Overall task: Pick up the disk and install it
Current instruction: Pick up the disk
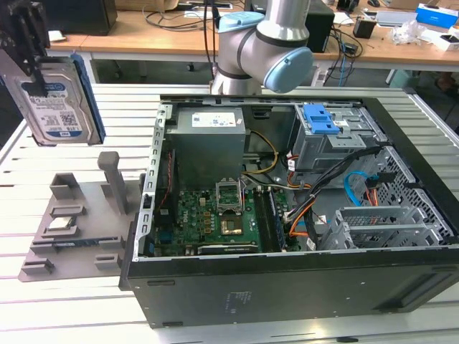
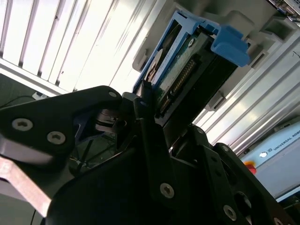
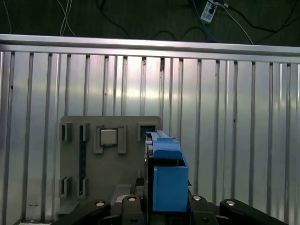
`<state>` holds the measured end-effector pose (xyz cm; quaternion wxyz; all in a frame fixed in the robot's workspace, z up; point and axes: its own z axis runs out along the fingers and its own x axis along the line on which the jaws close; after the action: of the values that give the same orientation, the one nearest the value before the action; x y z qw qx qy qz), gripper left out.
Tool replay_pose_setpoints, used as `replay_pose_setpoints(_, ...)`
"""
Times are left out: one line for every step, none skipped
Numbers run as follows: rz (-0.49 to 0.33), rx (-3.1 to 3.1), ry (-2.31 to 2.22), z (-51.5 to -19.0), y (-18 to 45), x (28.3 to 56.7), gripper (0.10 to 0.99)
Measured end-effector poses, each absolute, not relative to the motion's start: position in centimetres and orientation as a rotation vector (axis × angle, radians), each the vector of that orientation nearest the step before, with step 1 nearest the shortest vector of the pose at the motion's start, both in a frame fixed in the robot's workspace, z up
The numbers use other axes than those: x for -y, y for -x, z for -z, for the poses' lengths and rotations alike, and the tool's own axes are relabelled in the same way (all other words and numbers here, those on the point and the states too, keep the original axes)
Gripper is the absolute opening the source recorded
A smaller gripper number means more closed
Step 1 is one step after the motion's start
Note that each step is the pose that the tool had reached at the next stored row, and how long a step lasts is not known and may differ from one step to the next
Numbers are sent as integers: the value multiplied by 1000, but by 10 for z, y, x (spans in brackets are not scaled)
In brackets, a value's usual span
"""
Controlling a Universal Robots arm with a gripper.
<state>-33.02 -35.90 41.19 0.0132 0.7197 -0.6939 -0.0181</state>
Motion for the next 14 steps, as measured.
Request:
replay_pose_setpoints(57,2162,-2242,-414,330,359,365)
replay_pose_setpoints(57,2162,-2242,-417,330,358,365)
replay_pose_setpoints(57,2162,-2242,-418,330,358,365)
replay_pose_setpoints(57,2162,-2242,-420,330,358,365)
replay_pose_setpoints(57,2162,-2242,-422,330,358,365)
replay_pose_setpoints(57,2162,-2242,-424,330,358,365)
replay_pose_setpoints(57,2162,-2242,-425,330,357,365)
replay_pose_setpoints(57,2162,-2242,-428,330,357,365)
replay_pose_setpoints(57,2162,-2242,-430,330,357,365)
replay_pose_setpoints(57,2162,-2242,-432,330,357,365)
replay_pose_setpoints(57,2162,-2242,-433,330,357,365)
replay_pose_setpoints(57,2162,-2242,-435,330,357,365)
replay_pose_setpoints(57,2162,-2242,-436,330,356,365)
replay_pose_setpoints(57,2162,-2242,-438,330,356,365)
